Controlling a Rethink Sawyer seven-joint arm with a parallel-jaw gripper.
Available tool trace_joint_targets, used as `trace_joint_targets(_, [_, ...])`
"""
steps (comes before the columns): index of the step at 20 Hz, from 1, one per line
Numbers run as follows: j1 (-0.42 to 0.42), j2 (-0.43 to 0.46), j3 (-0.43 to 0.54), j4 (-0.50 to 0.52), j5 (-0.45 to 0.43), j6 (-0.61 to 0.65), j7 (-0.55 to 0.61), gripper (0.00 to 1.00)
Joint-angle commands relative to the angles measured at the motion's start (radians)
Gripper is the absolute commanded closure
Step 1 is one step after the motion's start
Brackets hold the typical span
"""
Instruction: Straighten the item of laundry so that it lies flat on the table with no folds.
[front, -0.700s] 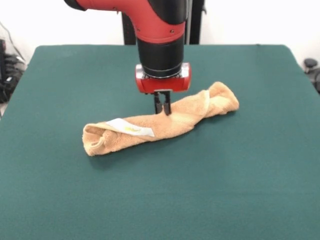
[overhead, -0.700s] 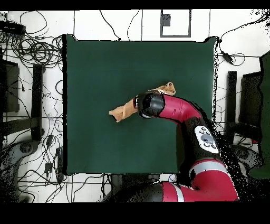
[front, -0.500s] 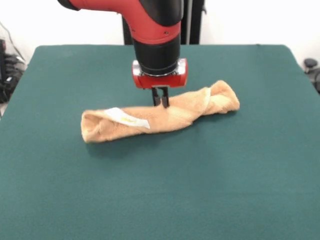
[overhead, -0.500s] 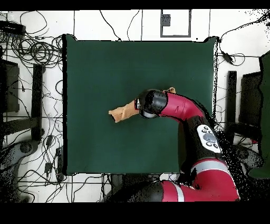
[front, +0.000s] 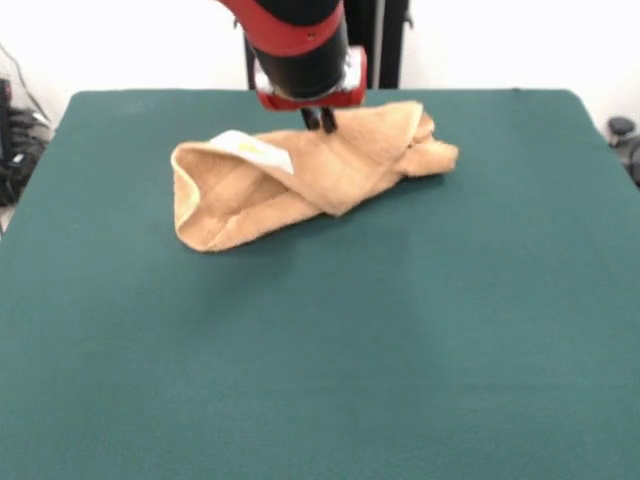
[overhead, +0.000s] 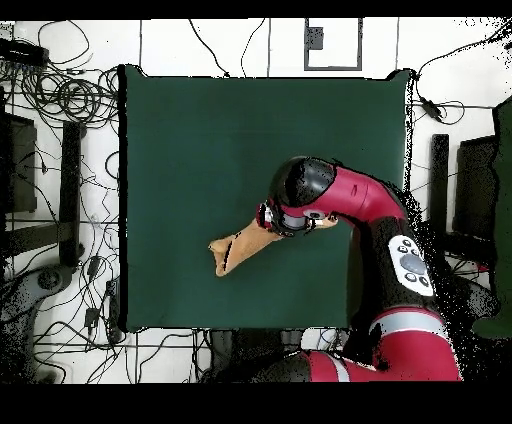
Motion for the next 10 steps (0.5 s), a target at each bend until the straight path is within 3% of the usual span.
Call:
trace_joint_targets(1, [0.042, -0.067, 0.011, -0.039, 0.059, 0.191, 0.222, 1.0])
trace_joint_targets(10, [0.012, -0.089, 0.012, -0.032, 0.06, 0.241, 0.199, 1.0])
